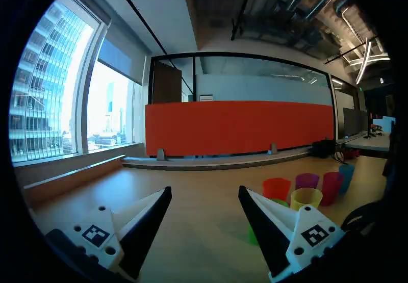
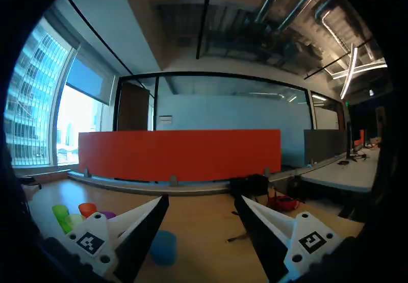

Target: Pour water

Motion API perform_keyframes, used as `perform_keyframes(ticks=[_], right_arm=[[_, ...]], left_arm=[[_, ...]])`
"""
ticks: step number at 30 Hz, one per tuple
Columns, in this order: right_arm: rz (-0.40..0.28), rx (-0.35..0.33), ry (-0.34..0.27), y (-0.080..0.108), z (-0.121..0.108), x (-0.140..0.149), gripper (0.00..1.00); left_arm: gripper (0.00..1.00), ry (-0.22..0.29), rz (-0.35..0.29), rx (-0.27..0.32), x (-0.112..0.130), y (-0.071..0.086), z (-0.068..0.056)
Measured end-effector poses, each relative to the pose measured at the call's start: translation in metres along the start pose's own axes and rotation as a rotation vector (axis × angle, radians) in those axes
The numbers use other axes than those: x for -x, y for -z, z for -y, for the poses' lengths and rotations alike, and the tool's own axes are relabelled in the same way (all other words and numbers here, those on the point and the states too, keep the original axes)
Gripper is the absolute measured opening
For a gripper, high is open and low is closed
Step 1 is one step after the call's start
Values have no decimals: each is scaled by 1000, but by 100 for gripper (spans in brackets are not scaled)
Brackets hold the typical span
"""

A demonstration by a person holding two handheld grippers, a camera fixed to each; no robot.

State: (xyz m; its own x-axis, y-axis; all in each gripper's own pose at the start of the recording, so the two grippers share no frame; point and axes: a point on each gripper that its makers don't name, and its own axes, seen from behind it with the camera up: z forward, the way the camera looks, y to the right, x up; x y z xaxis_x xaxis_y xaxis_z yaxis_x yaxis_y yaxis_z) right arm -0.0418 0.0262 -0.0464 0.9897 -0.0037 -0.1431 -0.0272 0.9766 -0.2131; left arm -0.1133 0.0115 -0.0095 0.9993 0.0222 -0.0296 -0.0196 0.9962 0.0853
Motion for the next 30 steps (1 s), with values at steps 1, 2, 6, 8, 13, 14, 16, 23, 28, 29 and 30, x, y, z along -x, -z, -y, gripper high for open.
perform_keyframes(ticks=[1,2,6,8,13,14,16,23,28,29,30], right_arm=[[-1,-1,1,0,0,-1,100],[-1,-1,3,0,1,-1,100],[-4,-5,6,-1,2,-5,100],[-6,-6,7,-1,3,-6,100],[-9,-10,11,-2,5,-9,100],[-9,-10,12,-2,6,-9,100],[-10,-11,14,-2,6,-10,100],[-11,-11,17,-1,7,-9,100],[-13,-7,15,0,4,-10,100],[-13,-6,15,1,3,-10,100],[-14,-5,15,1,2,-11,100]], left_arm=[[98,4,1,0,1,0,1],[98,7,1,0,2,-1,1],[97,18,6,3,6,-2,2],[98,18,12,4,8,-3,1],[97,20,23,5,12,-2,1],[97,21,23,5,12,-2,2],[97,22,25,5,13,-3,2],[97,21,27,6,13,-5,3],[98,19,26,7,13,-5,2],[98,20,26,7,13,-4,2],[98,20,26,6,13,-4,2]])
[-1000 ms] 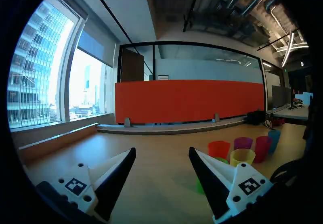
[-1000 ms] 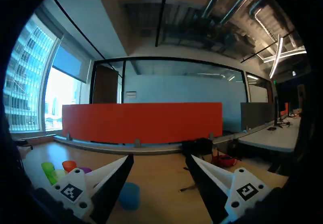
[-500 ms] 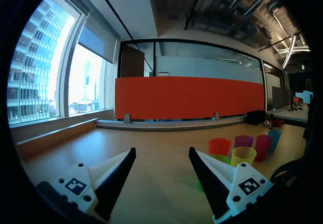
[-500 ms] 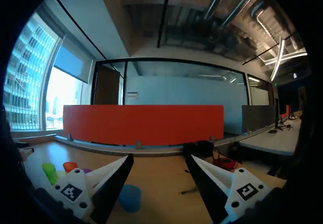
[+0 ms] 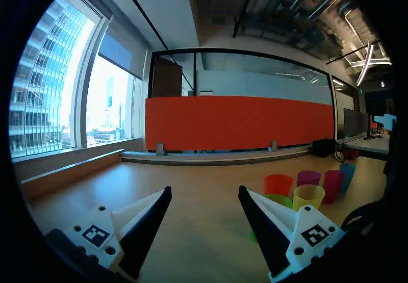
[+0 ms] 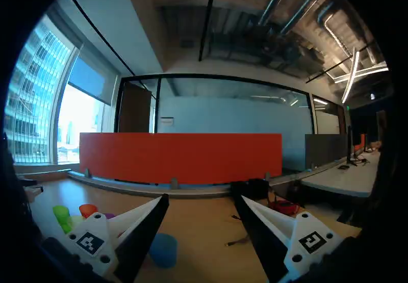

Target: Pour water

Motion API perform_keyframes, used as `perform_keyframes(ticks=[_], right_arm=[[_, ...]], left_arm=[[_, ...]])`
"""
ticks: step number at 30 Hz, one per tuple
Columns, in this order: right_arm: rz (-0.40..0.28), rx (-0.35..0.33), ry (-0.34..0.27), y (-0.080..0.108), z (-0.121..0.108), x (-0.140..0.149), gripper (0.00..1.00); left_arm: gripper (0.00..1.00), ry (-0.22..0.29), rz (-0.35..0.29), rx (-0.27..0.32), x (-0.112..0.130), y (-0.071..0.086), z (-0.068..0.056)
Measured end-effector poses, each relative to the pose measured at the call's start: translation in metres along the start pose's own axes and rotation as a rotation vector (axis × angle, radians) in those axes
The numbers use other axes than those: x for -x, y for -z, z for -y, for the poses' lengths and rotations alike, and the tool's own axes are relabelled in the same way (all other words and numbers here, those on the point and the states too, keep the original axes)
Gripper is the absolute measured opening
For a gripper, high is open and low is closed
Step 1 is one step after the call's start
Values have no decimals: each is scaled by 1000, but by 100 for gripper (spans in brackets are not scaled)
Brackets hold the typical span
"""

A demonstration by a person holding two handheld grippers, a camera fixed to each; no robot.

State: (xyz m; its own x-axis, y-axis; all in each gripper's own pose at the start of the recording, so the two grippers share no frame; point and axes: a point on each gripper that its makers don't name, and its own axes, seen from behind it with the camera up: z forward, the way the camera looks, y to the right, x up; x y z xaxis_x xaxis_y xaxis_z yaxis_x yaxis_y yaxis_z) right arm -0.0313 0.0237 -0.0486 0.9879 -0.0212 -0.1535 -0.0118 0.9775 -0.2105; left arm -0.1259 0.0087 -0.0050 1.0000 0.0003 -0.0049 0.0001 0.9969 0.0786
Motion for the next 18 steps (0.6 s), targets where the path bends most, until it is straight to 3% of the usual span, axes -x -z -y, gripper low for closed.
perform_keyframes(ticks=[18], right_arm=[[-12,-3,-3,1,-2,-1,100]], left_arm=[[98,-1,1,0,1,2,0]])
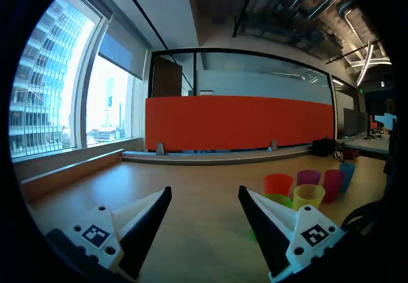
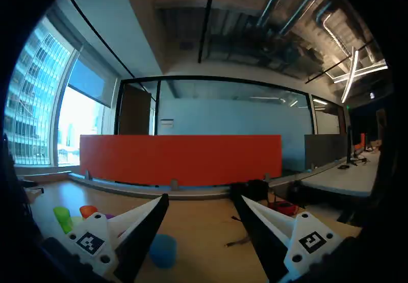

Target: Pour water

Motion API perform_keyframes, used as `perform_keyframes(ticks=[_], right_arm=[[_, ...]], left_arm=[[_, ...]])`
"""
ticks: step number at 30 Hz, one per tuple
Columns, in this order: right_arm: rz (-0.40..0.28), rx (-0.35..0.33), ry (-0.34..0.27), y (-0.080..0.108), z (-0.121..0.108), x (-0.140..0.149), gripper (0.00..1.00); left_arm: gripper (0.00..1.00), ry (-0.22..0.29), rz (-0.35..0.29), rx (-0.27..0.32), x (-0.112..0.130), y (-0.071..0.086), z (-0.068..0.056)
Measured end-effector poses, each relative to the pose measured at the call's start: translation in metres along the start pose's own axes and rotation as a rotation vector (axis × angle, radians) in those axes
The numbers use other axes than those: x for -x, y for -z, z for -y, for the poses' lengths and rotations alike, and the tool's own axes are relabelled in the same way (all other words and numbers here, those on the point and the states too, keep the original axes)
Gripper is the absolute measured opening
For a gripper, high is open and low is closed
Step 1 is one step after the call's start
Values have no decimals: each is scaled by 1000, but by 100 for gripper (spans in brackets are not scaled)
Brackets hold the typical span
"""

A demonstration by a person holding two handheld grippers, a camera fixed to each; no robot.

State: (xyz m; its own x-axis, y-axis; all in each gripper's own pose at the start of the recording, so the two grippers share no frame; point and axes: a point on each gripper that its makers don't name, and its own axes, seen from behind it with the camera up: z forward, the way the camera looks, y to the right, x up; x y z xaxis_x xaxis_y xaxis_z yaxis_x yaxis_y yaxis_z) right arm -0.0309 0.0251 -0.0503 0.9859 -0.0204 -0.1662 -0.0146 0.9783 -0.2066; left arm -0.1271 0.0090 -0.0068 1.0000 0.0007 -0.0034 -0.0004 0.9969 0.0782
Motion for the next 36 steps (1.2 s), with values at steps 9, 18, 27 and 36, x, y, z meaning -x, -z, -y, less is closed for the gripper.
perform_keyframes(ticks=[9,18,27,36], right_arm=[[-1,-5,22,0,1,4,100],[26,-41,37,-8,8,21,100],[47,-55,27,-19,14,49,100],[52,-51,11,-23,11,67,100]], left_arm=[[97,-1,0,0,0,0,0],[98,-1,0,0,0,-1,0],[98,-1,0,0,1,0,-1],[98,-1,0,0,1,0,-1]])
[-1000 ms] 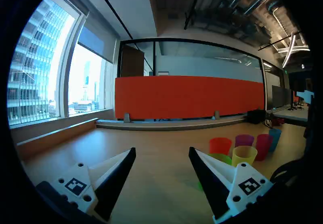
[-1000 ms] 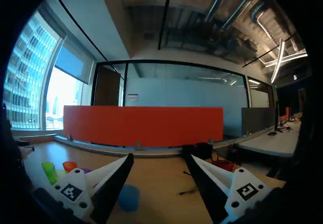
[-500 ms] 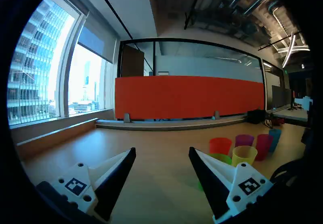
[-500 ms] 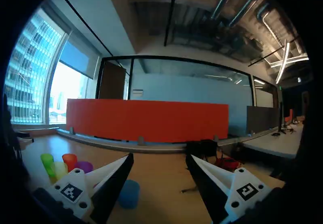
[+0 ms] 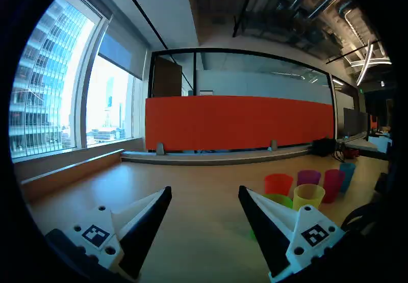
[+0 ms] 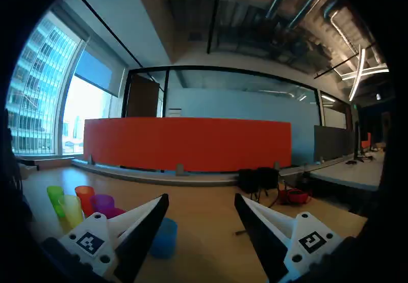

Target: Pour water

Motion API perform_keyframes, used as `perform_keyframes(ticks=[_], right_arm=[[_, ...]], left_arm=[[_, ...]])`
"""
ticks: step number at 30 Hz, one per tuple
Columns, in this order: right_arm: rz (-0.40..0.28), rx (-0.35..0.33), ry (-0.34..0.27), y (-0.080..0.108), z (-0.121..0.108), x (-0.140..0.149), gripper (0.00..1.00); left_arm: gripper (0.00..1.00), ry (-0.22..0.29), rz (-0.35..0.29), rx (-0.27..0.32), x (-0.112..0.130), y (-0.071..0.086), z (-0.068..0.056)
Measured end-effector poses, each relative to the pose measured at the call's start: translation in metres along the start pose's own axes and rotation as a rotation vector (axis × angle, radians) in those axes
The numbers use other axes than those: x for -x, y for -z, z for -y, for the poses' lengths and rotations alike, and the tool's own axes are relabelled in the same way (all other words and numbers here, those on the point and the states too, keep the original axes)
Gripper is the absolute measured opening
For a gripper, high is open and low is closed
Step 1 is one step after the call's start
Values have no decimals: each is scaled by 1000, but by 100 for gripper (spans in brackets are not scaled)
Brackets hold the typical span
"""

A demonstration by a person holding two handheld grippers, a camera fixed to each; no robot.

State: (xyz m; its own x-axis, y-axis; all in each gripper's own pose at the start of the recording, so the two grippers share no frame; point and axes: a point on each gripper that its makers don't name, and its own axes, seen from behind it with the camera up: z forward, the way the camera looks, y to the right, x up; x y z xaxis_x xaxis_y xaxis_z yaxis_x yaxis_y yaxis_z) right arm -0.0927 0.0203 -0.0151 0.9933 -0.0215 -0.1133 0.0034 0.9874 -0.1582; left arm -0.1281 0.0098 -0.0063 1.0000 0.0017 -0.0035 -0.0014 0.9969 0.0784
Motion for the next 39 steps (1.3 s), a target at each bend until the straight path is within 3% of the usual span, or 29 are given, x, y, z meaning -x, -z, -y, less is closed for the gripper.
perform_keyframes(ticks=[15,39], right_arm=[[24,-12,-12,-4,4,24,100],[68,-17,-13,-8,7,36,100]], left_arm=[[97,0,0,0,0,0,1],[98,0,0,0,-1,0,1]])
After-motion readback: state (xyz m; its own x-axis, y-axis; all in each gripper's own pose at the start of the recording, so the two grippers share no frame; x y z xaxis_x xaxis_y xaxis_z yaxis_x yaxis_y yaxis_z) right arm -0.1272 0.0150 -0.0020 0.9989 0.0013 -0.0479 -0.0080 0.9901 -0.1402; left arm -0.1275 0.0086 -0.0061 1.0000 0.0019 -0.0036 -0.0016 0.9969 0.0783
